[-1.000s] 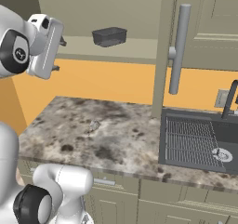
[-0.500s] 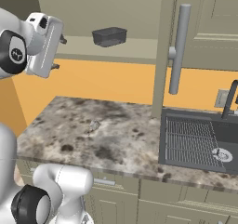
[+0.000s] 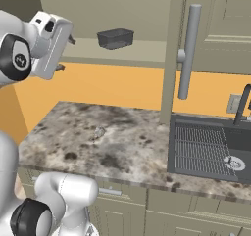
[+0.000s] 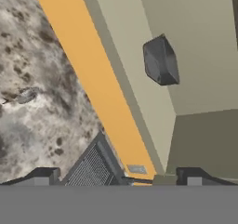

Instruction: Retrieve the tupperware from the cabinet, then place the raw meat into the tupperware to avoid contamination.

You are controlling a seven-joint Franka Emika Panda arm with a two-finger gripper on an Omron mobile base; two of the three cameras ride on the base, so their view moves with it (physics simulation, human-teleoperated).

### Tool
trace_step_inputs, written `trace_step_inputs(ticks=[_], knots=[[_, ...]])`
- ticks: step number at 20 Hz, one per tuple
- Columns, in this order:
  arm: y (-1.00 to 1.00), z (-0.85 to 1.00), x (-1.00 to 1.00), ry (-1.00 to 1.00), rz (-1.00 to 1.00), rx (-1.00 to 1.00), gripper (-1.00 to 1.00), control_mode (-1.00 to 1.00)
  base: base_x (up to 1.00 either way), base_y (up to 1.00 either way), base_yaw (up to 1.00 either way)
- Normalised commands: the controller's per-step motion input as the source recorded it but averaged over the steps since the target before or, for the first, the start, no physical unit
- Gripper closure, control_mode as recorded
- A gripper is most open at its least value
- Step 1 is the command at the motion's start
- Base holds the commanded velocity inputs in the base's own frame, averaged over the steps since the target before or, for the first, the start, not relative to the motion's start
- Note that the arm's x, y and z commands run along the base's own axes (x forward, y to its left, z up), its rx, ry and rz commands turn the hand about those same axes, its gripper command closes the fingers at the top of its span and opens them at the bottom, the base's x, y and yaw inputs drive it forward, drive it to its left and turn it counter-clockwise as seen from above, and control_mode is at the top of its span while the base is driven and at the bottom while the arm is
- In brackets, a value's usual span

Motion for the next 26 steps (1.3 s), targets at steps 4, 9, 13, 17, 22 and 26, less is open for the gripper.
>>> trace_step_inputs(ticks=[4,9,13,17,22,26], knots=[[-0.12,0.24,0.0,-0.01,-0.1,0.21,-1.0,-1.0,0.0,0.0,0.0],[-0.05,0.21,0.0,0.0,-0.08,0.21,-1.0,-1.0,0.0,0.0,0.0],[0.0,0.06,0.0,-0.01,-0.05,0.21,-1.0,-1.0,0.0,0.0,0.0],[0.0,-0.03,0.0,-0.04,-0.01,0.21,-1.0,-1.0,0.0,0.0,0.0],[0.0,-0.11,0.05,-0.1,0.0,0.21,-1.0,-1.0,0.0,0.0,0.0],[0.0,-0.12,0.08,-0.18,0.0,0.2,-1.0,-1.0,0.0,0.0,0.0]])
